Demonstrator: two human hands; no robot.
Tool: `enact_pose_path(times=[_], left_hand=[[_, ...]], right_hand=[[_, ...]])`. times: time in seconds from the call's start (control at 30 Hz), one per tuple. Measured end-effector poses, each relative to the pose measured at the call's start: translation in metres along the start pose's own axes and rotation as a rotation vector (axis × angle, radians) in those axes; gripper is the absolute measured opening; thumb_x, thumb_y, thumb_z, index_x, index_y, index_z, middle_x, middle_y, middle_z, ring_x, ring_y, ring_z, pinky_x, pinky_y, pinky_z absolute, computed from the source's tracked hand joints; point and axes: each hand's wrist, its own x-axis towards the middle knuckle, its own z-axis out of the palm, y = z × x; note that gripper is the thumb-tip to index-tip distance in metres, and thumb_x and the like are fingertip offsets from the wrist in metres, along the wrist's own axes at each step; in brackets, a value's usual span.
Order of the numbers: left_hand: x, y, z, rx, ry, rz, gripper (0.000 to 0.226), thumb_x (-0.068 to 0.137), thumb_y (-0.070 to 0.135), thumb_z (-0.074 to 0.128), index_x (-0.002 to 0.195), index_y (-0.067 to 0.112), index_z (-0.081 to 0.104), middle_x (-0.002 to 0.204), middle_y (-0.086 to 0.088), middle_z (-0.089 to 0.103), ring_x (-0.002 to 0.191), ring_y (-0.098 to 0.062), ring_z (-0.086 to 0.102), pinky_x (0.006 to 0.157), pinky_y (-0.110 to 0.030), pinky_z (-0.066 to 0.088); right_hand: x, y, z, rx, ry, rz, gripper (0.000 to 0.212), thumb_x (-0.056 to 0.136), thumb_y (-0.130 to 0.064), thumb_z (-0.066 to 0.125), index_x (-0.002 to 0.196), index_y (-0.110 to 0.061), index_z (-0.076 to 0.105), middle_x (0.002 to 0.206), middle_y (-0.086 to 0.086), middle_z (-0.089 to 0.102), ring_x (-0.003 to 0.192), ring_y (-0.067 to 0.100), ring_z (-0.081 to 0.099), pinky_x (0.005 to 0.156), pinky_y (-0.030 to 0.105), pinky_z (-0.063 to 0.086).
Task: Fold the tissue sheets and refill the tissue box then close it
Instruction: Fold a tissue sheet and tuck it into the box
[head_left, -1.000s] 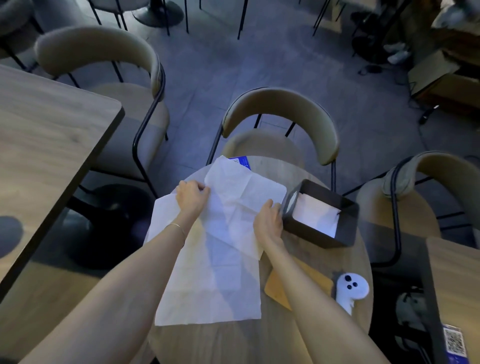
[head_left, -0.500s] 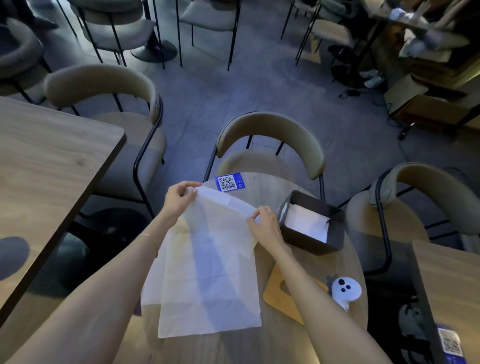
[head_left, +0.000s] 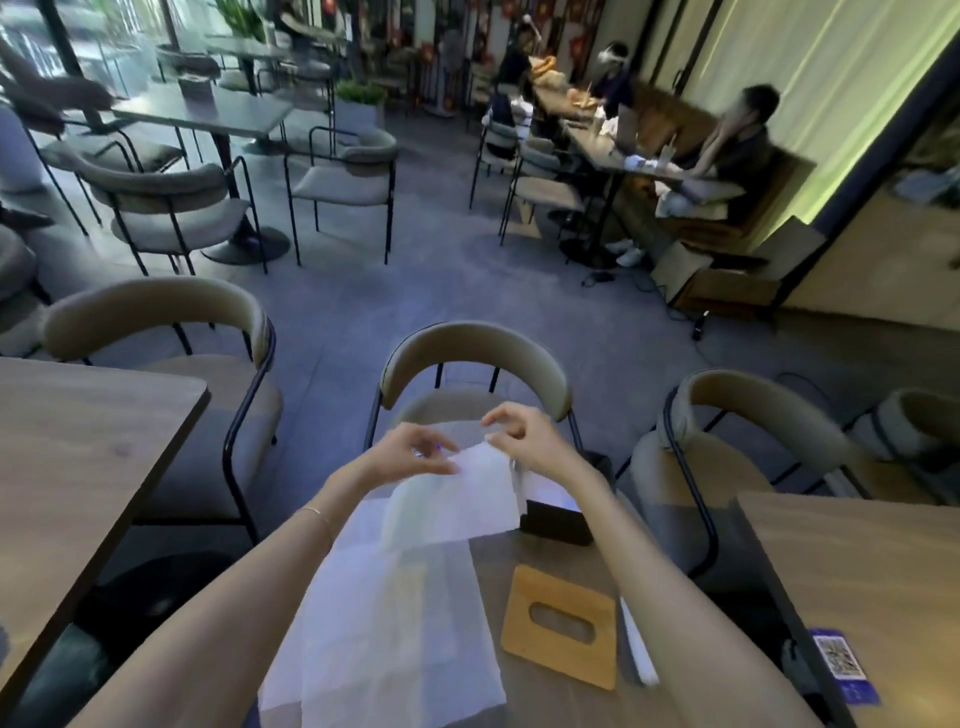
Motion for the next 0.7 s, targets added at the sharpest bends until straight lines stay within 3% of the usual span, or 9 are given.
enact_pose_path(times=[0.1,0.17,0.23,0.33,0.4,0.47,0.53,0.6,0.7], left_hand=[[0.001,0.009,0.009,0.011,-0.059,0.045,0.041,0.065,0.056,0.074,0.092,0.026,0.075,0.103,-0.007,0.069,0.099,-0.027,0.061,0.097,-0.048,0.048],[0.001,0.023,0.016,-0.064,-0.054,0.036,0.042,0.070,0.047,0.075,0.106,0.026,0.066,0.114,0.001,0.060,0.110,-0.019,0.054,0.103,-0.041,0.044],[0.002,0.041,0.023,-0.153,-0.137,0.032,0.053,0.078,0.036,0.074,0.126,0.027,0.052,0.129,0.008,0.049,0.125,-0.011,0.044,0.105,-0.031,0.036],[0.006,0.068,0.030,-0.150,-0.298,0.060,0.067,0.083,0.030,0.069,0.142,0.026,0.036,0.133,0.005,0.047,0.123,-0.011,0.043,0.103,-0.027,0.033],[0.011,0.078,0.034,-0.093,-0.283,0.081,0.061,0.080,0.037,0.068,0.135,0.026,0.045,0.118,0.006,0.053,0.111,-0.012,0.048,0.097,-0.023,0.039],[0.015,0.082,0.037,-0.045,-0.237,0.117,0.038,0.075,0.042,0.069,0.109,0.027,0.061,0.104,0.009,0.052,0.104,-0.012,0.047,0.089,-0.021,0.040],[0.021,0.079,0.036,-0.030,-0.212,0.123,0.031,0.066,0.052,0.072,0.087,0.029,0.067,0.110,0.004,0.054,0.111,-0.016,0.049,0.100,-0.030,0.042],[0.024,0.078,0.036,-0.064,-0.240,0.145,0.032,0.070,0.046,0.073,0.086,0.018,0.072,0.110,-0.001,0.061,0.110,-0.017,0.057,0.103,-0.036,0.046],[0.024,0.078,0.039,-0.113,-0.305,0.131,0.028,0.086,0.029,0.066,0.095,0.003,0.070,0.095,0.000,0.067,0.099,-0.018,0.065,0.095,-0.030,0.051]], right_hand=[[-0.006,0.001,-0.026,-0.008,0.038,0.005,0.017,0.091,-0.015,0.059,0.109,-0.014,0.062,0.056,0.005,0.047,0.054,0.009,0.043,0.061,0.022,0.041],[-0.012,-0.001,-0.037,0.001,-0.013,0.008,0.015,0.090,-0.016,0.062,0.104,-0.016,0.064,0.073,0.020,0.063,0.069,0.017,0.057,0.077,0.029,0.047],[-0.018,-0.005,-0.048,0.014,-0.097,0.012,0.014,0.090,-0.015,0.062,0.104,-0.015,0.065,0.093,0.013,0.068,0.087,0.016,0.063,0.085,0.029,0.049],[-0.026,-0.011,-0.062,0.028,-0.175,0.026,0.019,0.089,-0.016,0.063,0.108,-0.013,0.065,0.106,0.006,0.065,0.101,0.018,0.062,0.090,0.031,0.050],[-0.029,-0.008,-0.071,0.035,-0.169,0.038,0.022,0.089,-0.016,0.064,0.111,-0.009,0.065,0.109,0.009,0.064,0.104,0.021,0.062,0.091,0.034,0.051],[-0.034,-0.001,-0.080,0.045,-0.140,0.062,0.023,0.089,-0.013,0.064,0.111,-0.007,0.066,0.097,0.003,0.065,0.091,0.015,0.063,0.081,0.026,0.052],[-0.039,0.005,-0.088,0.069,-0.113,0.082,0.022,0.088,-0.010,0.065,0.109,-0.006,0.067,0.087,-0.002,0.065,0.079,0.008,0.061,0.070,0.017,0.048],[-0.042,0.016,-0.092,0.092,-0.061,0.093,0.018,0.087,-0.009,0.065,0.105,-0.007,0.067,0.086,-0.002,0.066,0.078,0.007,0.062,0.068,0.014,0.048],[-0.046,0.029,-0.089,0.175,0.135,0.108,0.016,0.088,-0.013,0.065,0.103,-0.006,0.069,0.090,0.003,0.067,0.085,0.012,0.062,0.072,0.017,0.048]])
